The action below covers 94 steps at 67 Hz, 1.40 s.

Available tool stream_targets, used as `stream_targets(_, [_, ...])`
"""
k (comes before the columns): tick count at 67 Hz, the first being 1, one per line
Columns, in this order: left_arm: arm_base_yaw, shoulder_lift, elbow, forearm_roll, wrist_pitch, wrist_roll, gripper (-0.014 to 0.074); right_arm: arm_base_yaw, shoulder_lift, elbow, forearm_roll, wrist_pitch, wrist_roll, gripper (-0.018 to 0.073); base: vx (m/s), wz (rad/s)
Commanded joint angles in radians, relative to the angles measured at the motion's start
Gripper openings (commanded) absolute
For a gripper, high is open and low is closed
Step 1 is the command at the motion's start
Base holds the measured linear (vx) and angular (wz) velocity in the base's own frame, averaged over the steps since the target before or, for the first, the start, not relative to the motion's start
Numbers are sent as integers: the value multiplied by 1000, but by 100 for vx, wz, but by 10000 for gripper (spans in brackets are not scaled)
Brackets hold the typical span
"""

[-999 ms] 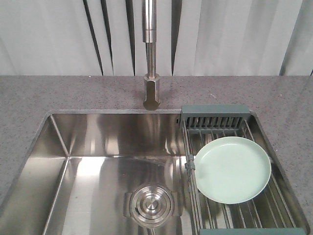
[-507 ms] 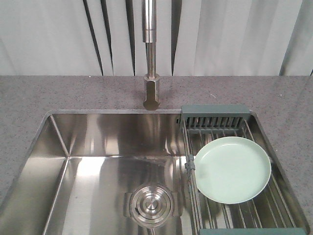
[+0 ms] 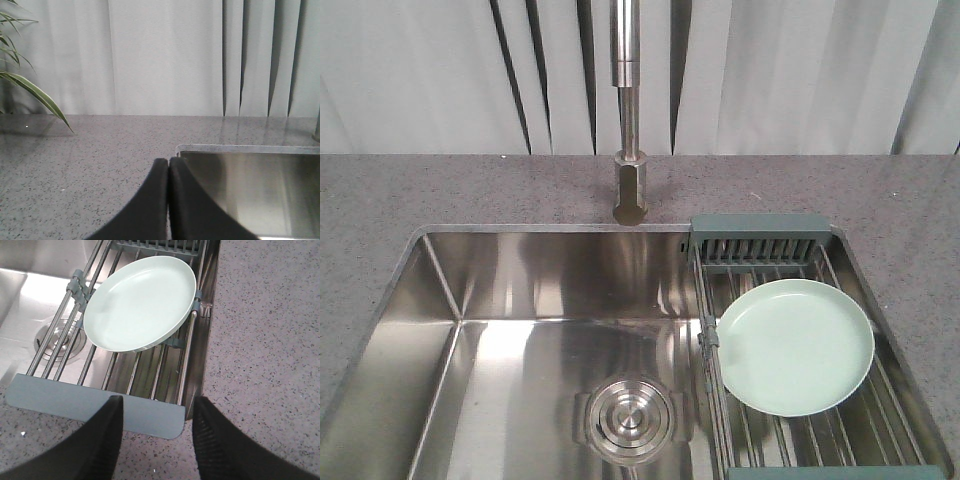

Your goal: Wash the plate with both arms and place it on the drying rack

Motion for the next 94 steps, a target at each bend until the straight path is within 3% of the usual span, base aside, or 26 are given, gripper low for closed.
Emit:
stream_targets(1, [3, -15, -28, -10, -96, -17, -6, -1, 9, -25, 3, -58, -4, 319, 0, 0])
stream_targets(14, [3, -16, -28, -10, -161, -44, -6, -1, 9, -25, 3, -58, -4, 319, 0, 0])
stream_targets(81, [3, -15, -28, -10, -151, -44, -6, -4, -32, -25, -11, -63, -4, 319, 0, 0])
stream_targets(87, [3, -15, -28, -10, -151, -44, -6, -4, -72, -25, -28, -77, -4, 298, 0, 0])
stream_targets(94, [3, -15, -28, -10, -151, -44, -6, -4, -121, -25, -52, -97, -4, 206, 0, 0])
